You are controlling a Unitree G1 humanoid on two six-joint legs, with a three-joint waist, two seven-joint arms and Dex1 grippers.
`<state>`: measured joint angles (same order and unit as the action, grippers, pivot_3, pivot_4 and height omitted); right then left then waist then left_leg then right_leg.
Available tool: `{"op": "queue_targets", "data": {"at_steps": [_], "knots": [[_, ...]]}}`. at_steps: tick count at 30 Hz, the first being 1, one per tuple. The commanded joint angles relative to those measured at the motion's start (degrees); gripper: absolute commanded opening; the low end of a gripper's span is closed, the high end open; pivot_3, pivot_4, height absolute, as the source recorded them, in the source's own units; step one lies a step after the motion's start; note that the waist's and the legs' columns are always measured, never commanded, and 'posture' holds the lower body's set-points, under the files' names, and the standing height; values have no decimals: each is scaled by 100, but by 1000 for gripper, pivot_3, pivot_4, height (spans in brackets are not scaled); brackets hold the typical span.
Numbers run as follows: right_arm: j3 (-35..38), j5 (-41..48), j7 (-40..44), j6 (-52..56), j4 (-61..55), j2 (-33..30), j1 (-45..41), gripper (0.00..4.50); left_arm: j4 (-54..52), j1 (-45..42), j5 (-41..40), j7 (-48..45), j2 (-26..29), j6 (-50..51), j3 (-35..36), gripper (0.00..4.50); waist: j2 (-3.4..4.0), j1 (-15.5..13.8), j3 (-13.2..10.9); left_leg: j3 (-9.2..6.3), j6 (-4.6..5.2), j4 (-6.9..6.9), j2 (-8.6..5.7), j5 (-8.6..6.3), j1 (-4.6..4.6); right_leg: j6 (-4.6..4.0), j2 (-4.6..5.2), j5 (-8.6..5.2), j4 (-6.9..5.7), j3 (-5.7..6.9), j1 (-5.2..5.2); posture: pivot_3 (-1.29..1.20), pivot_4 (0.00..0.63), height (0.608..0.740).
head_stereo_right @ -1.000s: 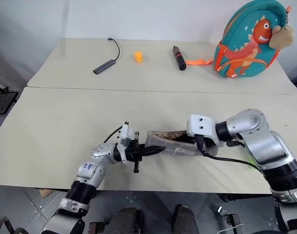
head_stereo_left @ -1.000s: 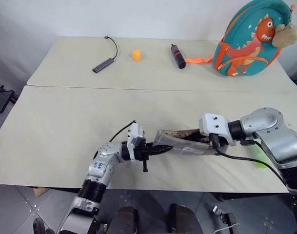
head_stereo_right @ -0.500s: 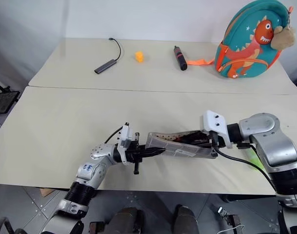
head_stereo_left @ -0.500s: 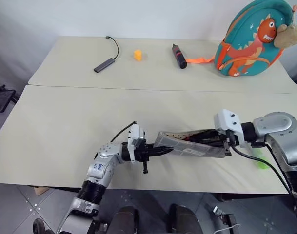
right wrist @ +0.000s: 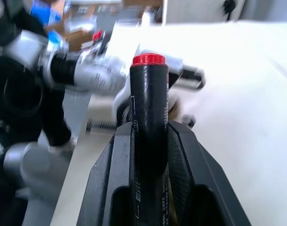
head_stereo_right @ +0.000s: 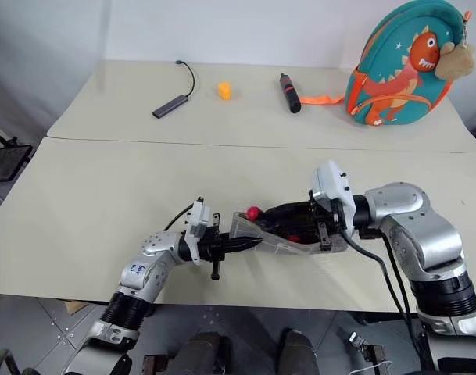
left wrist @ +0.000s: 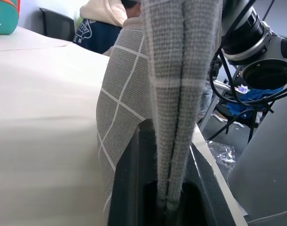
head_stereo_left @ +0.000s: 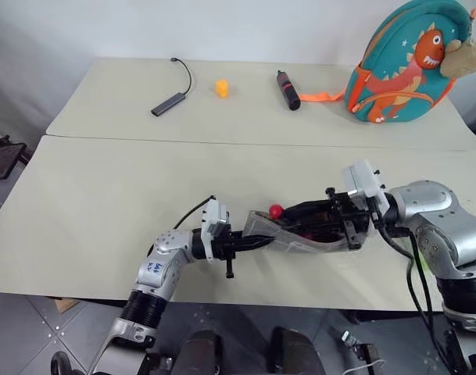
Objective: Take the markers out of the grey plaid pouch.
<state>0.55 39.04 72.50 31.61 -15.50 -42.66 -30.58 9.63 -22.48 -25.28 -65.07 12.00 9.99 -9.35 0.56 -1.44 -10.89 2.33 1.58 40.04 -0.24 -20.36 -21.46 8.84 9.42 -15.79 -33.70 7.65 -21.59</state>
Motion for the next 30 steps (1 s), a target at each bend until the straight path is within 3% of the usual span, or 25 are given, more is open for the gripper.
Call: {"op": "queue_targets", "data": {"at_steps": [1,5,8,11,15,20,25,30], "knots": [[564,959,-470,685,-263,77,-310,579,-150,12,-65,-7,-31,15,12,0,0,0,0,0,0,0,0,0,0,0,0,0,0,0,0,0,150,740],[1161,1931,-1129,1464,-67,78,-643,579,-129,-14,-59,-19,-31,9,17,0,0,-4,0,-2,0,0,2,0,0,0,1,0,0,0,0,0,150,740],[1637,2131,-1527,1847,308,-238,-735,579,-184,10,-89,-59,39,48,47,0,0,-10,0,-2,0,-1,2,0,0,-1,2,0,0,0,0,0,150,740],[1908,1871,-1702,2150,757,-862,-564,579,-334,117,-155,-144,235,152,111,0,0,-19,0,-1,4,-1,-1,-2,-4,-1,4,0,2,0,0,0,150,740],[1672,753,-1439,1594,999,-1611,441,579,-612,325,-381,-211,548,415,287,0,0,-1,0,4,6,-10,0,-4,-3,-2,2,-1,7,4,-1,0,150,740],[1542,263,-1993,2281,1210,-1884,1233,579,-834,529,-621,-319,877,666,515,0,4,25,1,22,8,-8,3,-5,4,-1,2,0,0,-8,-2,0,150,740],[1376,-292,-2299,2189,1233,-1835,1658,579,-958,551,-830,-271,960,917,682,0,4,8,1,20,7,-5,5,-5,7,-1,4,0,-3,-13,-2,0,150,740],[1513,-409,-2160,1742,1222,-1639,1833,2194,-1142,635,-1287,-102,1091,1525,1037,0,5,7,0,19,7,-6,4,-4,6,-1,3,0,-1,-11,-2,0,150,740]]}}
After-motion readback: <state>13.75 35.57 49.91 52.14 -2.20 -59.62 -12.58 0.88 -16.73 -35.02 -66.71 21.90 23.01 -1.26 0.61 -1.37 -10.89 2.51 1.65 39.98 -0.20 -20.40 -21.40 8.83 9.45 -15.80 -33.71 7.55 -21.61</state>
